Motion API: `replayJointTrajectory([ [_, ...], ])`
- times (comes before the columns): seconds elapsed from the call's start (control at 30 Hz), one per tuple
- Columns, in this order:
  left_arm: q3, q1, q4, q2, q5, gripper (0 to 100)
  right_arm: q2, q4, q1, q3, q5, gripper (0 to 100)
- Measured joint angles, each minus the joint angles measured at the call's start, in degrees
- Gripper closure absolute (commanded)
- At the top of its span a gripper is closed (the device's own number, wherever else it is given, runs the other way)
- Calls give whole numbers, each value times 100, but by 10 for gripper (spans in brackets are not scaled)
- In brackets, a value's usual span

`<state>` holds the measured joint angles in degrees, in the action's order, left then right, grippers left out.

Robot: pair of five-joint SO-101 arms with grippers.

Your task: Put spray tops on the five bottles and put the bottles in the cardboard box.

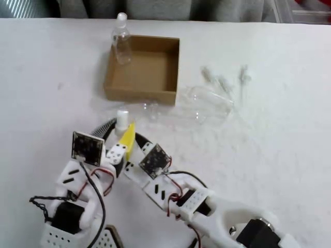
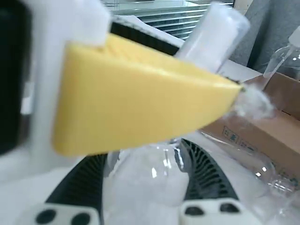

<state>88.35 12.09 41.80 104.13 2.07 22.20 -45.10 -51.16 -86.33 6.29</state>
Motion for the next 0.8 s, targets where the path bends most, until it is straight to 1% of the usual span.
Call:
replayJointTrajectory([
  [0.13,0,0,0,18,0,849,0,0,9,0,0,982],
  [0.37,-9,9,-53,70,0,849,554,18,44,-193,9,982],
  [0.47,-18,18,-255,79,0,849,712,35,62,-211,9,982],
  [0.67,0,18,-466,26,0,849,897,536,88,-193,9,982],
  [0.8,0,9,-484,26,0,849,897,536,123,-132,9,982],
])
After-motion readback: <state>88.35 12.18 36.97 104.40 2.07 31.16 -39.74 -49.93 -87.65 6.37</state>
